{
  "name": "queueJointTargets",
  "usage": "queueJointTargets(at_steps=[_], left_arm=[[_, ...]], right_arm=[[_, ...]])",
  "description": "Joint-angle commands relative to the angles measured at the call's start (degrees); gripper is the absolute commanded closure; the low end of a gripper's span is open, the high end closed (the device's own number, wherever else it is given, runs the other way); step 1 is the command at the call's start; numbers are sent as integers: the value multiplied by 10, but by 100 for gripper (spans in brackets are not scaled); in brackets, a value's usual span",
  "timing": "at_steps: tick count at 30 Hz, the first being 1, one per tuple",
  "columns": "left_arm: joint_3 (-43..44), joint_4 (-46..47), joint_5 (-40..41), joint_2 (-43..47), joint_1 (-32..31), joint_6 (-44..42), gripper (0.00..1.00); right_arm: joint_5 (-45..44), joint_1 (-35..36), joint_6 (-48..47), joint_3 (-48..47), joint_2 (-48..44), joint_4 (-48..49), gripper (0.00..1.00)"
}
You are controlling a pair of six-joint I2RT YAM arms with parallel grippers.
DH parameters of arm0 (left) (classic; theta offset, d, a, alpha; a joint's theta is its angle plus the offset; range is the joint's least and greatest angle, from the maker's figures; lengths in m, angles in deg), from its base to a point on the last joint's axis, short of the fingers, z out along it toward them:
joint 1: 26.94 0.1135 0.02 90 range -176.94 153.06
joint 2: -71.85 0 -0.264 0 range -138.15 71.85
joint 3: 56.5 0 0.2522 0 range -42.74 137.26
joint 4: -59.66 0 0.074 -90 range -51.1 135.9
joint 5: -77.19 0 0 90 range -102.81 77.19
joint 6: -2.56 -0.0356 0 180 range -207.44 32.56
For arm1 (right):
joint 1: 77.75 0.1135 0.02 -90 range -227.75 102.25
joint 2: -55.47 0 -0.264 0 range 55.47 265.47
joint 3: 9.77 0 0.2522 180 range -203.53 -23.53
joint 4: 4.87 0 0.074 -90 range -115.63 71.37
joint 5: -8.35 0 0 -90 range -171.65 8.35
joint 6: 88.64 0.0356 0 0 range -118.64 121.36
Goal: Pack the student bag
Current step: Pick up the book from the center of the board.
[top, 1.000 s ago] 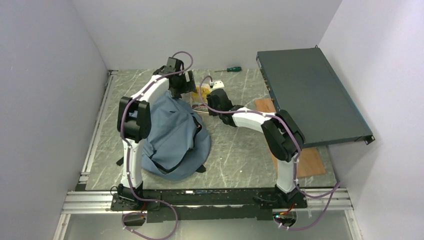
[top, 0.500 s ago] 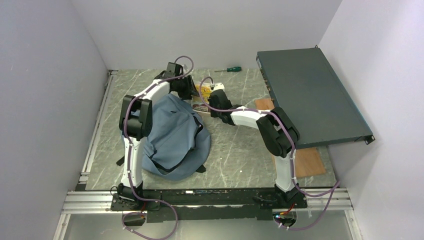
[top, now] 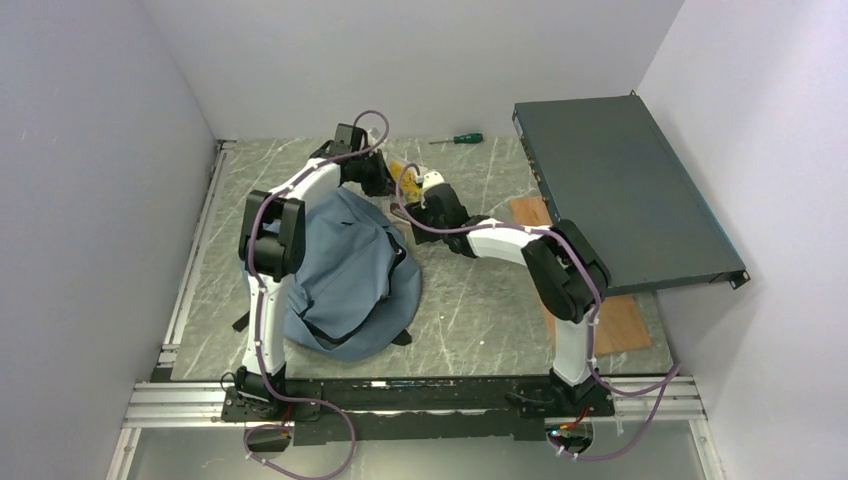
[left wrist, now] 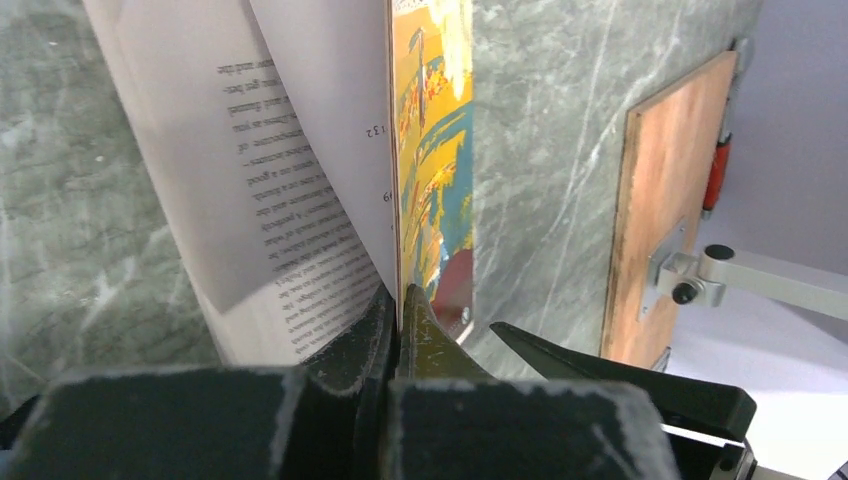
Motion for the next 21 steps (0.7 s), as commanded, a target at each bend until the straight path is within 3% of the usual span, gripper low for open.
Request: queueJointTargets(at_steps=[1, 5, 12, 16, 21], left_arm=[[32, -26, -69, 42, 2, 27, 100], [26, -4, -130, 65, 4, 65, 100], [-30, 75, -194, 150, 17, 118, 100], [-21, 50, -201, 210, 23, 103, 100], [-10, 10, -212, 293, 26, 83, 100]], right_arm=[[22, 2, -88, 38, -94, 17, 34], [21, 3, -90, 77, -149, 14, 27], [14, 26, 59, 58, -264, -126, 22], [51, 23, 132, 23, -313, -202, 16], [98, 10, 224, -7, -350, -229, 10]])
